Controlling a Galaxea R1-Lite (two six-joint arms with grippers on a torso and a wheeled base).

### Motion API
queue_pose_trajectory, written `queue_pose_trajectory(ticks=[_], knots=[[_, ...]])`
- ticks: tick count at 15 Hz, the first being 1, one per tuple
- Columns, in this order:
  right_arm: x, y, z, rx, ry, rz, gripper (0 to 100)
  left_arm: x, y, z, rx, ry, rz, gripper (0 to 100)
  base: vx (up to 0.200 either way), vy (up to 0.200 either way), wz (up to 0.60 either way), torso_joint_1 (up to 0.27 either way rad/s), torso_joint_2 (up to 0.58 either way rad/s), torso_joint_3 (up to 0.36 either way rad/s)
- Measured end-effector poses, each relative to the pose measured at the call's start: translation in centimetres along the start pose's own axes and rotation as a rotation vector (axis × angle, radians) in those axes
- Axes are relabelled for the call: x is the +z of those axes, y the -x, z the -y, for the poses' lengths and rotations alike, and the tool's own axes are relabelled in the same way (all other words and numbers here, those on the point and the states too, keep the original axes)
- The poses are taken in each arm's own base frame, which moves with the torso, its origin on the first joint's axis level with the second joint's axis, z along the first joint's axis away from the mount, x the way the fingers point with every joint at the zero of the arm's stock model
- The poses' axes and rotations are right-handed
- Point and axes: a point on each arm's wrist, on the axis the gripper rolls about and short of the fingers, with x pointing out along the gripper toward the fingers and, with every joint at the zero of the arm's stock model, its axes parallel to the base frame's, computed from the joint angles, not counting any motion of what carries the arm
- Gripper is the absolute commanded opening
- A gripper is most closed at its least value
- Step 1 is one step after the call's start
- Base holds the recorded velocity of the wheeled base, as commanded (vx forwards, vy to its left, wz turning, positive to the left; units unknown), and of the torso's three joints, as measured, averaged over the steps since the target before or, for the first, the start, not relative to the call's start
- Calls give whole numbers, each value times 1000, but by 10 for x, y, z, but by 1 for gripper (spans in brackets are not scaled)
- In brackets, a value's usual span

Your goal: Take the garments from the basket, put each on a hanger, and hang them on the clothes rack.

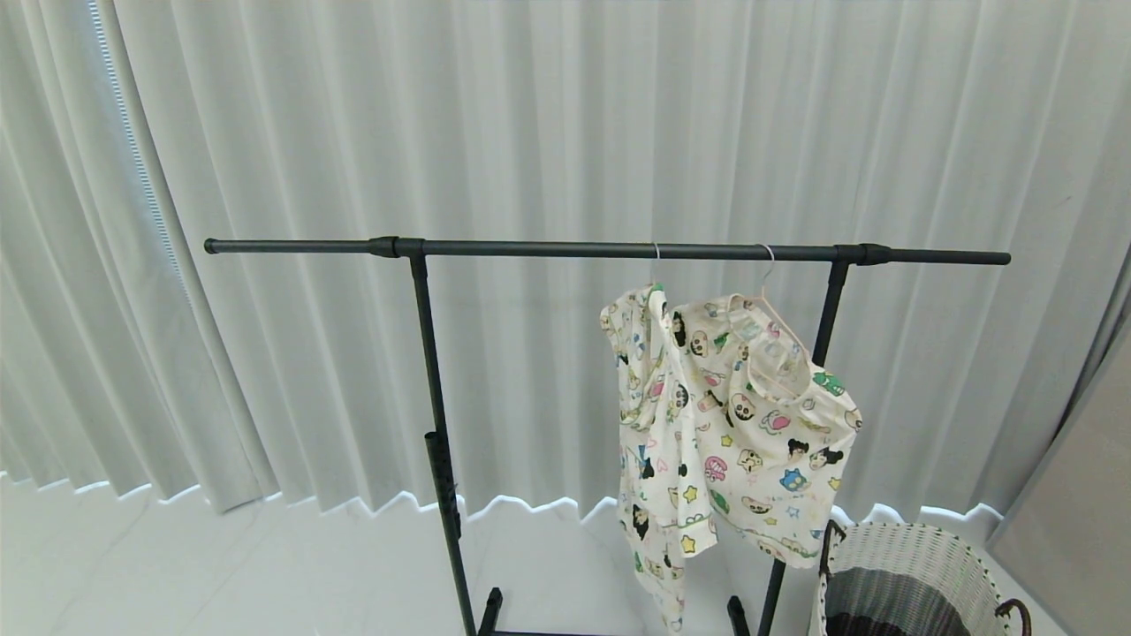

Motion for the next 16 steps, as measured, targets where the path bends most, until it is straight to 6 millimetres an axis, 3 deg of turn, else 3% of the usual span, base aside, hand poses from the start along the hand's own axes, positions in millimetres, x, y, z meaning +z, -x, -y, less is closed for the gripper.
queue_pose_trajectory(ticks=[16], knots=[[0,0,0,-2,-30,2,100,0,0,0,0,1,0,100,0,0,0,0,0,0]])
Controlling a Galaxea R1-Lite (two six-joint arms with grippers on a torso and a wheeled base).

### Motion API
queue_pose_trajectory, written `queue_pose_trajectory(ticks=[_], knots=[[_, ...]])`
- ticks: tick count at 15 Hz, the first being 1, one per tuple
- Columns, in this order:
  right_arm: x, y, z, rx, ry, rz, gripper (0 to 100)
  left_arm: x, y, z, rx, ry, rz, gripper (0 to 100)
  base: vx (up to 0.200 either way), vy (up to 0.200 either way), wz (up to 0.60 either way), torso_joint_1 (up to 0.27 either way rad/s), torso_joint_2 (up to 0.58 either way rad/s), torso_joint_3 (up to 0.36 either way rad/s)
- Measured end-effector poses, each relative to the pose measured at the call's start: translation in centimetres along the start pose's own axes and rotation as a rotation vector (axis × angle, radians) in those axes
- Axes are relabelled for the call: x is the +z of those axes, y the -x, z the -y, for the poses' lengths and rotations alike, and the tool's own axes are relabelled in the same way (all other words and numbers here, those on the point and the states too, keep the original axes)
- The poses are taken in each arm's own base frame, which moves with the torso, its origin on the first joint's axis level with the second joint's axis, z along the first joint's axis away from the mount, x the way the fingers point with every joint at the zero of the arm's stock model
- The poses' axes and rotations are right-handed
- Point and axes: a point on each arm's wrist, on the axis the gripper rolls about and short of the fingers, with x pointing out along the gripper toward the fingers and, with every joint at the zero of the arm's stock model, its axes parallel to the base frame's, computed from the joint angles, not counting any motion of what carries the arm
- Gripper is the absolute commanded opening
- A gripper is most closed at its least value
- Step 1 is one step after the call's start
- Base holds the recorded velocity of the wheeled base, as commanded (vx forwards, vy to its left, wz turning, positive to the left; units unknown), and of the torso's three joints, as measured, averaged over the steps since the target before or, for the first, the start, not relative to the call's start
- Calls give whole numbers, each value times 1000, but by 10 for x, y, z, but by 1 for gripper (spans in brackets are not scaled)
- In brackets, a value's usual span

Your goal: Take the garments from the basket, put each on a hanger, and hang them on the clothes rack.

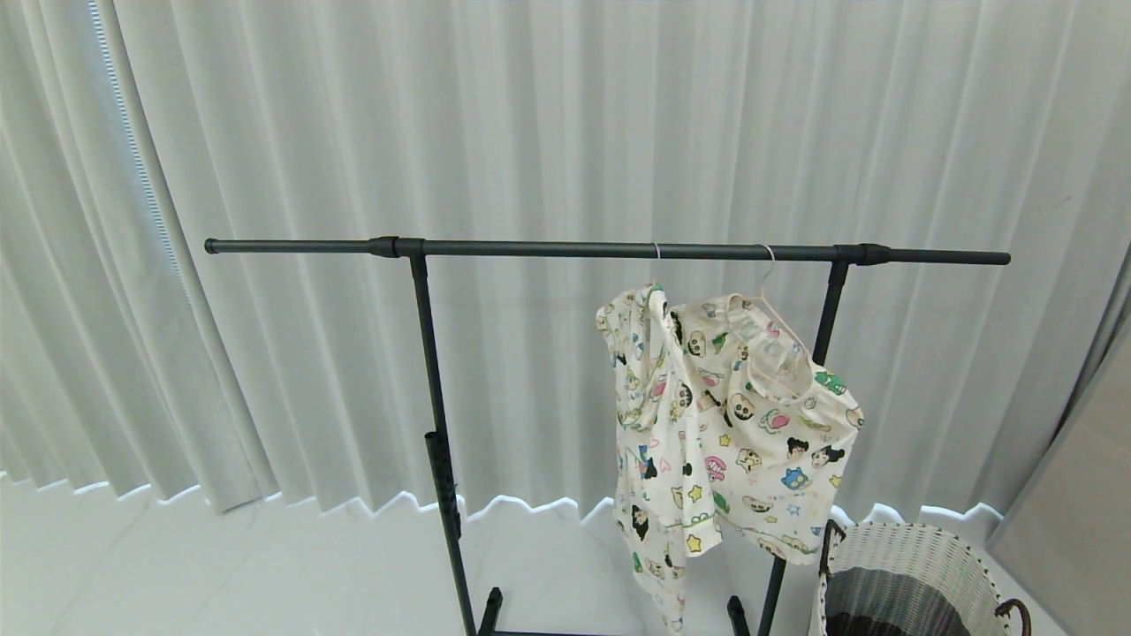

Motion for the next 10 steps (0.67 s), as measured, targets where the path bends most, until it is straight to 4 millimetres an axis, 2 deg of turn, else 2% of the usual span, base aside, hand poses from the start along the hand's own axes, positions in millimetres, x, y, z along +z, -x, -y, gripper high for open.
queue_pose_trajectory(ticks=[10], knots=[[0,0,0,0,-1,0,100,0,0,0,0,0,0,100,0,0,0,0,0,0]])
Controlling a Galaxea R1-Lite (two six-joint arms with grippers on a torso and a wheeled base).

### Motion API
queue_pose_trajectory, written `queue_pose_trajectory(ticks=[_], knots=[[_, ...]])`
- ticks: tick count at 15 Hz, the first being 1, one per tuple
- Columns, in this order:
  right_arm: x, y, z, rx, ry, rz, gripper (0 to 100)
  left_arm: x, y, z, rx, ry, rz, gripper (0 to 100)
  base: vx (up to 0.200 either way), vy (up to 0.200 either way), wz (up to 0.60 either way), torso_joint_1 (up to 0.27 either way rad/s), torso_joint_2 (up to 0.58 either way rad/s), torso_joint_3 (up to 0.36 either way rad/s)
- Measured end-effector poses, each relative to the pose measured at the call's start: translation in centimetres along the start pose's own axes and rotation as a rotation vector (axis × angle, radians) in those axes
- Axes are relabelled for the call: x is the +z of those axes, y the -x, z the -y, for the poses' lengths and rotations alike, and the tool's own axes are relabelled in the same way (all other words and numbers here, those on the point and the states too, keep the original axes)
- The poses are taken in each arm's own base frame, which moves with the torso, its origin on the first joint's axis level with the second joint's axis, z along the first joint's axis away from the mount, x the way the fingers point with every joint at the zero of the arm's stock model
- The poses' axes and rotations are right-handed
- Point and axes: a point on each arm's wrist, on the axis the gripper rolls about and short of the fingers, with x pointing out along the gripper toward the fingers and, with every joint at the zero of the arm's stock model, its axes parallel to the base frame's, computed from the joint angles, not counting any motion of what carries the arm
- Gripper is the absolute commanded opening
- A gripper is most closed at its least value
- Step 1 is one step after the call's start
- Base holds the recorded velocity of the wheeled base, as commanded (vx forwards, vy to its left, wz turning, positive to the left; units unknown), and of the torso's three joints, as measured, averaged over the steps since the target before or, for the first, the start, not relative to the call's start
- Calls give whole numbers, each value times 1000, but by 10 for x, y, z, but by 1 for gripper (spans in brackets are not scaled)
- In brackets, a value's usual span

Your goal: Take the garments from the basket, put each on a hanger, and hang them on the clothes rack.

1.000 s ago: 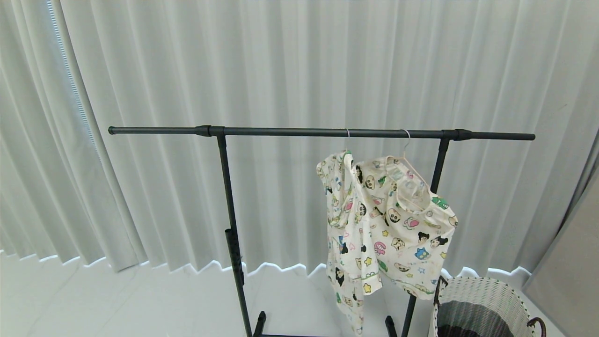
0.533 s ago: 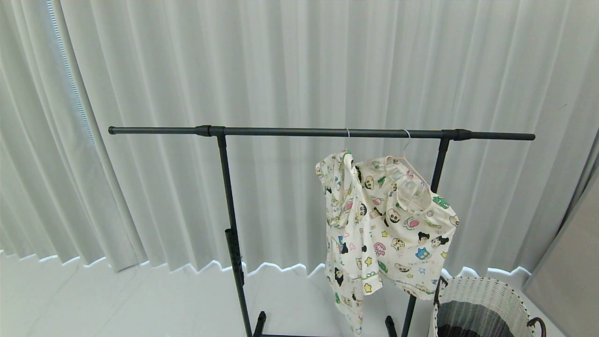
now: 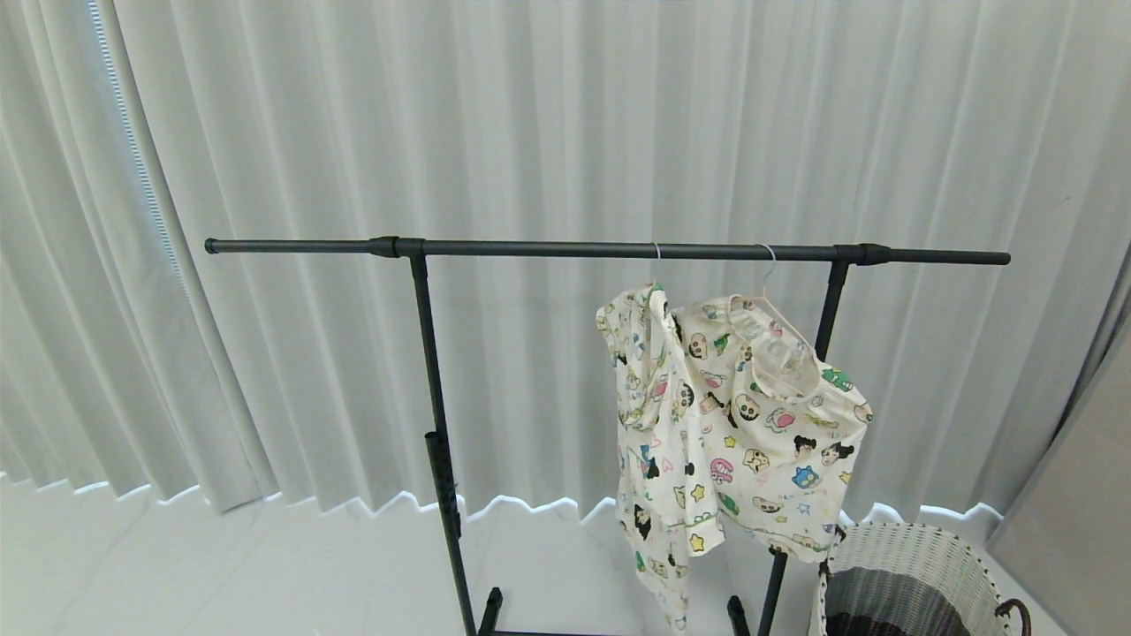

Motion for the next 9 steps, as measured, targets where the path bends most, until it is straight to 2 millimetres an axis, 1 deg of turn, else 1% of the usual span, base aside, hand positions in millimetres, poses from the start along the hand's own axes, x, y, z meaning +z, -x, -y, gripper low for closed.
queue_pose_trajectory(ticks=[9], knots=[[0,0,0,0,12,-1,100,0,0,0,0,0,0,100,0,0,0,0,0,0]])
